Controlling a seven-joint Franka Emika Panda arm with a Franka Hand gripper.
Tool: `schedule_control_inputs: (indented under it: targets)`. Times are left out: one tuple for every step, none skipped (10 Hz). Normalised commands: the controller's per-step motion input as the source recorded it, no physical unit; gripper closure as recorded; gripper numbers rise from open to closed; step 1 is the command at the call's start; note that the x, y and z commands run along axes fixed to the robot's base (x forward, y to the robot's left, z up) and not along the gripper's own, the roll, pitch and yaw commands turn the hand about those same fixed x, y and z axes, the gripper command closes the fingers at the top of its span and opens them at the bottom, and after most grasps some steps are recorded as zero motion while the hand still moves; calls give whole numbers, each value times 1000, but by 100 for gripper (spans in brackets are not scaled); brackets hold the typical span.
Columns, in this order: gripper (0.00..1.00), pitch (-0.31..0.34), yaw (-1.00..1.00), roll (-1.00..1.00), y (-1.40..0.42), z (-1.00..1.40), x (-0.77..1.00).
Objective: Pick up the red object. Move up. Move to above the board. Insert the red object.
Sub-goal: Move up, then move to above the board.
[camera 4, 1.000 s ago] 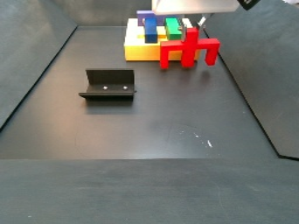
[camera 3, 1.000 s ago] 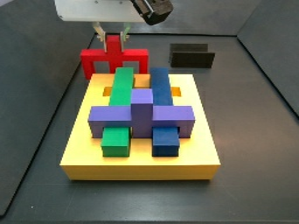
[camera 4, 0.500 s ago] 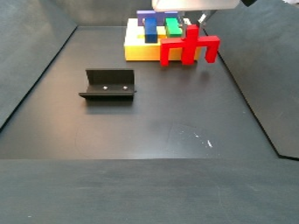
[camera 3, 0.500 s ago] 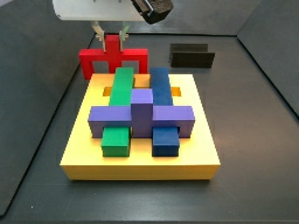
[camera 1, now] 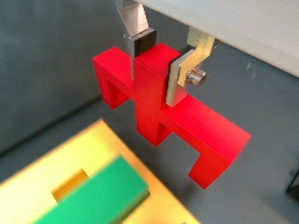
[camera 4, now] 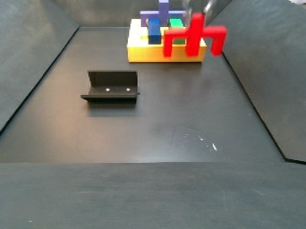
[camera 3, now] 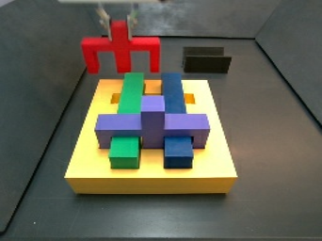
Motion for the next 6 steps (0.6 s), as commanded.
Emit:
schedule_control_inputs:
  targets:
    - [100, 39, -22, -74, 8, 241, -51]
    - [100, 0, 0, 0, 0, 1400, 0]
    - [100, 21, 9, 8, -3, 1400, -9]
    - [100, 29, 2, -24, -7, 1400, -60]
    - [100, 3, 3, -40, 2, 1400, -26]
    - [100, 72, -3, -34, -5, 771, 59]
